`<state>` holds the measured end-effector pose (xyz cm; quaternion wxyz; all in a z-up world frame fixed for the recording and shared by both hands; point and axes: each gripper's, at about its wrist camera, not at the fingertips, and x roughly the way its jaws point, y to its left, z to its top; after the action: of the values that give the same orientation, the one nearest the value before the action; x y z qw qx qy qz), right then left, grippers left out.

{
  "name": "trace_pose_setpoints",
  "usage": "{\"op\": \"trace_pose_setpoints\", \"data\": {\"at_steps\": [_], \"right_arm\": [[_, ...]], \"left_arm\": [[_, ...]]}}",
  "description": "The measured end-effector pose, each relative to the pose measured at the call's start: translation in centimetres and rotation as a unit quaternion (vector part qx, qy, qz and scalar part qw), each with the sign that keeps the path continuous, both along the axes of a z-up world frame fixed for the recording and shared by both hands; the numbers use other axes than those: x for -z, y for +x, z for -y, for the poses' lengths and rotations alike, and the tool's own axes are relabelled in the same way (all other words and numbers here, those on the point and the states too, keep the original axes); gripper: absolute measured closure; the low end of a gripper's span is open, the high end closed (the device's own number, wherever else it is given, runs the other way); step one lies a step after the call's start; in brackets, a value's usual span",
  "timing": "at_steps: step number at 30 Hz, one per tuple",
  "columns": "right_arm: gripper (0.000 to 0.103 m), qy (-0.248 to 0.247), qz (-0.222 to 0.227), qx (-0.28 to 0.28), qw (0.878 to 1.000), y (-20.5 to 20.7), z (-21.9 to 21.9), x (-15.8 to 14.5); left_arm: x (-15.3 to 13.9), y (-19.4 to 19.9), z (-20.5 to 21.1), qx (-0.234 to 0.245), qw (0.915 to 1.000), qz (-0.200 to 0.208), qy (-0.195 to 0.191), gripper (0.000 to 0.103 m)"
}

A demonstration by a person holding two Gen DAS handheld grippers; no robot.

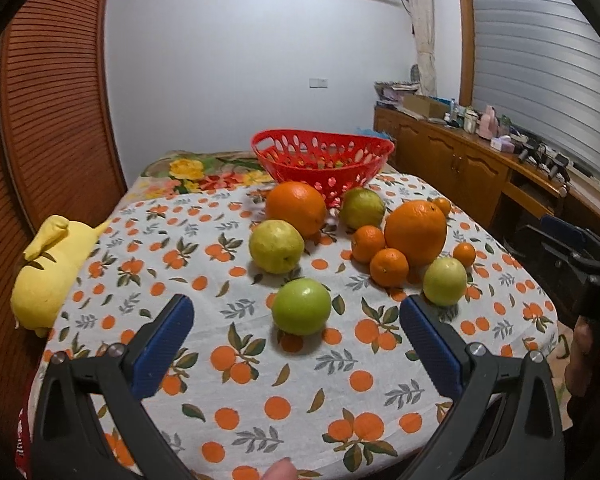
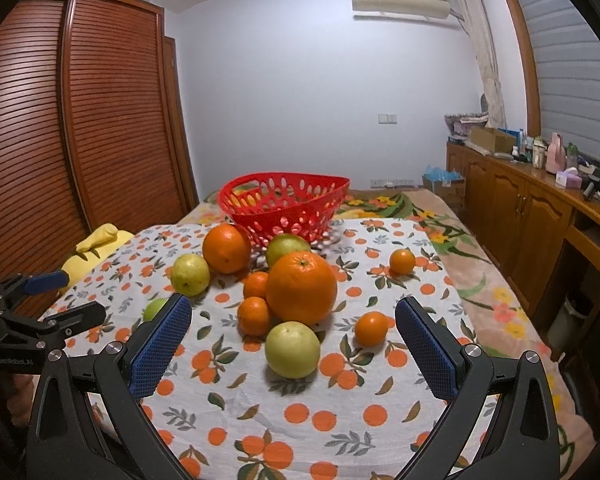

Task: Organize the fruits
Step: 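Move left tool to the green apple while right tool approaches the pale green fruit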

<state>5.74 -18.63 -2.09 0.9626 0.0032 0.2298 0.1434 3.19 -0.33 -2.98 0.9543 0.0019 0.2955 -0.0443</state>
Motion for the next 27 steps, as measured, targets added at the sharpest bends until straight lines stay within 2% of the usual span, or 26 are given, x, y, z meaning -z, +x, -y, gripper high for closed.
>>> {"op": "trace_pose_setpoints", "data": {"at_steps": [8,16,18,20,27], "right_arm": [[0.011,-0.011,-0.032,-0.011,0.999,2.0,0.3,1.8],[0.022,-0.021,-0.065,-0.039,0.997,3.9,-0.6,4.0],[0.023,-0.025,-0.070,-0.043,0.996,4.2,-0.8,4.4],[0.024,-0.024,-0.076,-0.049,0.996,4.5,-0.9,4.8],[0.034,-0.033,-0.094,-0.063,0.993,5.4,-1.4,5.7]], "left_arm": [[2.5,2.9,-0.5,0.016,0.9987,-0.046,-0.018,0.001],[5.0,5.7,-0.8,0.032,0.9951,-0.088,-0.034,0.010],[5.5,6.3,-0.9,0.036,0.9931,-0.103,-0.044,0.018],[5.9,6.7,-1.0,0.041,0.9918,-0.109,-0.052,0.019],[6.6,8.0,-0.7,0.054,0.9901,-0.120,-0.048,0.036]]}}
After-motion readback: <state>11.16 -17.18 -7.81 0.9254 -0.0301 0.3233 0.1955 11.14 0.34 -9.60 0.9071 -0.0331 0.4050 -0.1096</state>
